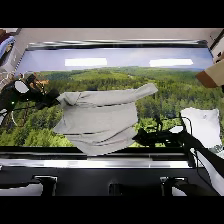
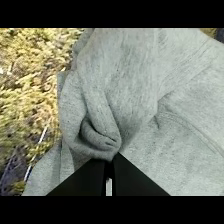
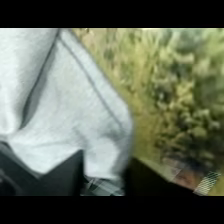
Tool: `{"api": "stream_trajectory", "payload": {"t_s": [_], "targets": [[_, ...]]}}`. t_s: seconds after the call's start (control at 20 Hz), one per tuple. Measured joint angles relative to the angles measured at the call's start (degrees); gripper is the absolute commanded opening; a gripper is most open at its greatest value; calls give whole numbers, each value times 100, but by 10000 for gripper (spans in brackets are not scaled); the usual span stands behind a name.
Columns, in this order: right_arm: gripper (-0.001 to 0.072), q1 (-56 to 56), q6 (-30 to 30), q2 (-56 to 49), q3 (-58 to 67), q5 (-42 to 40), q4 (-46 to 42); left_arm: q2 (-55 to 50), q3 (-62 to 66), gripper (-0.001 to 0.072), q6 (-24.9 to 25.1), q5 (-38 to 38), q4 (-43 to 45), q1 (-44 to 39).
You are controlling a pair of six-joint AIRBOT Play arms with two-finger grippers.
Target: Fold the clothes and pants, and hang the long-sleeved shirts on hangers.
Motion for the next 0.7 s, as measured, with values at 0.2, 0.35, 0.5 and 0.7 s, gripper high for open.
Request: {"api": "stream_trajectory", "payload": {"t_s": [0.2, 0.35, 0.5, 0.7], "targets": [[41, 103, 96, 138, 70, -348, 7, 2, 4, 17, 0, -39, -2, 4], [41, -422, 603, 398, 776, -317, -308, 4, 59, 17, 0, -142, 0, 24], [41, -1344, 1469, 385, 2306, -588, -1187, 24, 149, 16, 2, -264, -2, 66], [42, -1910, 2249, -439, 4594, -935, -1895, 35, 216, 16, 2, -350, -7, 85]]}}
